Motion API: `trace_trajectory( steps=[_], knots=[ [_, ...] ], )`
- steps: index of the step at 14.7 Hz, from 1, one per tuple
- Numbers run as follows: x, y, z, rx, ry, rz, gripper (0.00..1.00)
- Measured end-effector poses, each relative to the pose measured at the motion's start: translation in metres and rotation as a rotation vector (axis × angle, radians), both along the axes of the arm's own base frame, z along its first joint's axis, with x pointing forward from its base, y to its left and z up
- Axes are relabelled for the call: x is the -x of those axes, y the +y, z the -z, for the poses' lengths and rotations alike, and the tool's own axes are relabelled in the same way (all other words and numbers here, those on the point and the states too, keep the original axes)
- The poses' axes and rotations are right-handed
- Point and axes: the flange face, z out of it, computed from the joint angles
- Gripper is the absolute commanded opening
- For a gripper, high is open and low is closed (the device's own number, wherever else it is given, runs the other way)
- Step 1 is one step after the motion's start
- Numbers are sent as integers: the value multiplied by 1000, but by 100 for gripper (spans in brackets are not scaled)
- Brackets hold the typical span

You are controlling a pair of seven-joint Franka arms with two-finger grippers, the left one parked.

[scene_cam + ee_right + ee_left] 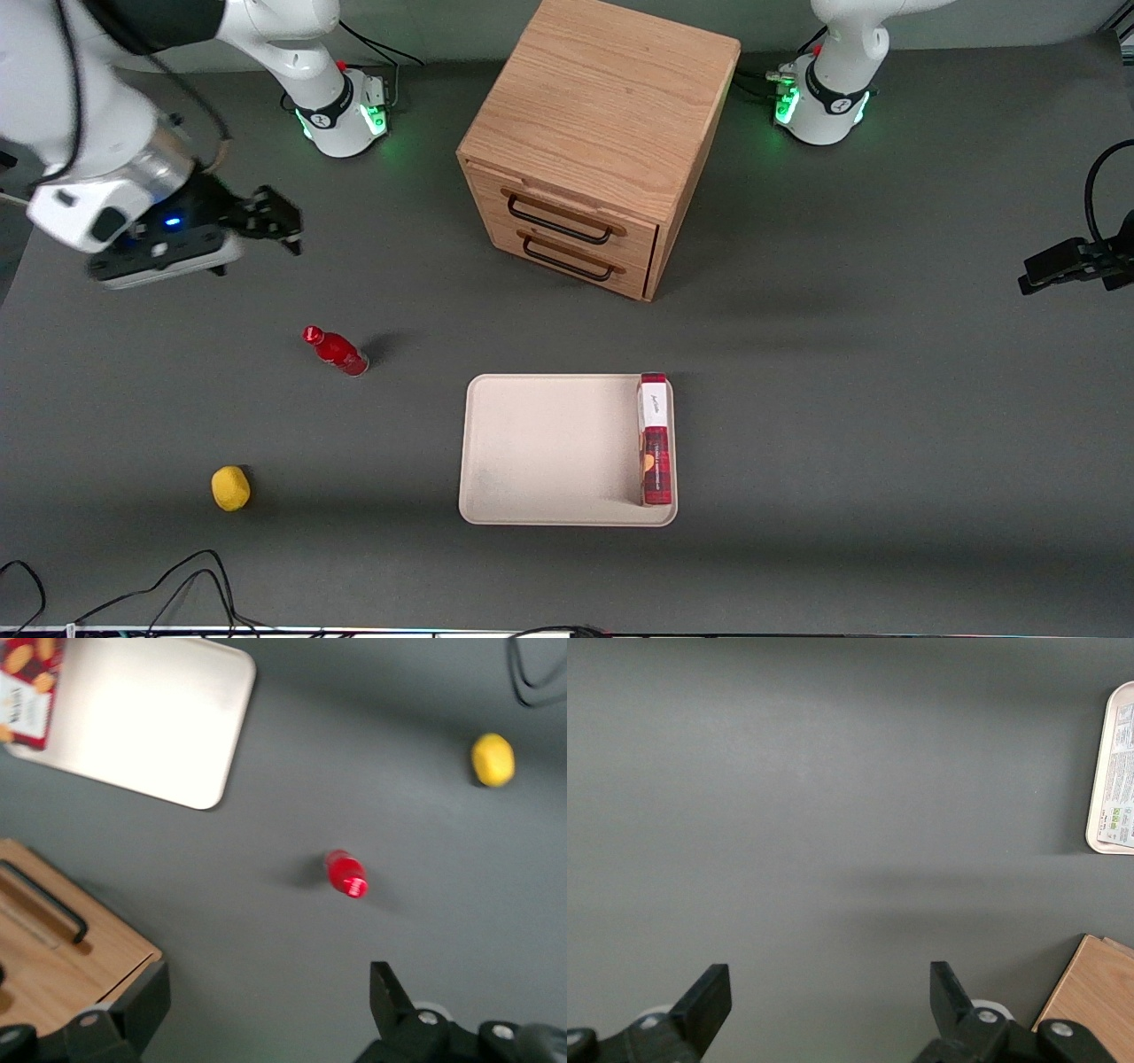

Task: Open upper drawer
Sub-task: 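Move the open right gripper to the upper drawer's black handle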

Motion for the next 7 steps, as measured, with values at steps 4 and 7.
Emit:
trace_trajectory(
  steps=[4, 7],
  knots=[
    [22, 96, 11, -28, 22, -185, 100],
    [38, 154, 26, -66, 31, -296, 100]
  ],
)
